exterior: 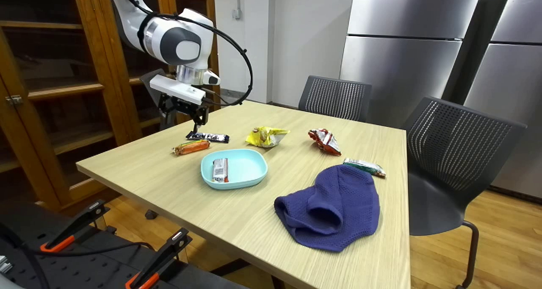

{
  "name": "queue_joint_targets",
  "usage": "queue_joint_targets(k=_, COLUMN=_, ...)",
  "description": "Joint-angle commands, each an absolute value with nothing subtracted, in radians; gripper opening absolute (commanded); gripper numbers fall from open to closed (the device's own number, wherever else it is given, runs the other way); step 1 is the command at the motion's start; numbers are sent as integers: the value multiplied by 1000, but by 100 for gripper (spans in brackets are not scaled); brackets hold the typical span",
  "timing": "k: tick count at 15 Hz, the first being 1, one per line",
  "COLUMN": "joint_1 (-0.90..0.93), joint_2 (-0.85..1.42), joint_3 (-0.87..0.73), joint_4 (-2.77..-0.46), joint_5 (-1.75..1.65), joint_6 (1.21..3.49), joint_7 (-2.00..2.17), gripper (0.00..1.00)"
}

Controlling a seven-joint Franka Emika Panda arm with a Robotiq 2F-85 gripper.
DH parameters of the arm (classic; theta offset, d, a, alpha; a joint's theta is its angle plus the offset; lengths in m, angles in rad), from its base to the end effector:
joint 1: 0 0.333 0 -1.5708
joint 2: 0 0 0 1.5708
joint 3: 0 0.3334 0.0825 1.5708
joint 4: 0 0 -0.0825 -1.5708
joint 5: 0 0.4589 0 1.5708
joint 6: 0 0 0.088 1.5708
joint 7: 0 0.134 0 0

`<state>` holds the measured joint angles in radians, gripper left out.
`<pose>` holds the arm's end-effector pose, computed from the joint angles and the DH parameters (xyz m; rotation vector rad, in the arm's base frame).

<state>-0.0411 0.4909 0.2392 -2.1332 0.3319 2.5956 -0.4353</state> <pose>0.6023 0.1283 0.1021 -2.8231 -0.4553 -0.0071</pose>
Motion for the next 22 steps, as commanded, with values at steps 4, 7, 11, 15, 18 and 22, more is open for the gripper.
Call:
queue_joint_targets(k=4, joint_1=0, joint_2=629, joint_3=205, joint_4=-1976, joint_5=321, joint_6=2589, joint_7=-196, gripper=100)
queue_joint_targets(k=7, joint_1=28, joint_2=643, joint_3=176, joint_4=-1976, joint_5=306, joint_6=2593, joint_7=-102, gripper=100)
queue_joint_targets(k=11, joint_1=52, joint_2=640, joint_3=154, joint_4=-1983, joint_5=300, joint_6=2593, joint_7=-14, gripper=100)
queue_joint_targets(k=15, joint_1=53, joint_2=653, joint_3=139, joint_4=-1980, joint_5=304, joint_6=2575, joint_7=43, gripper=100)
queue_joint_targets(k=18, joint_1=50, joint_2=663, joint_3=128, joint_4=-1979, joint_5=307, joint_6=2578, joint_7=73, gripper=100)
queue_joint_targets(k=22, joint_1=56, joint_2=673, joint_3=127, joint_4=-1977, joint_5=290, joint_6=2556, joint_7=69, gripper=100)
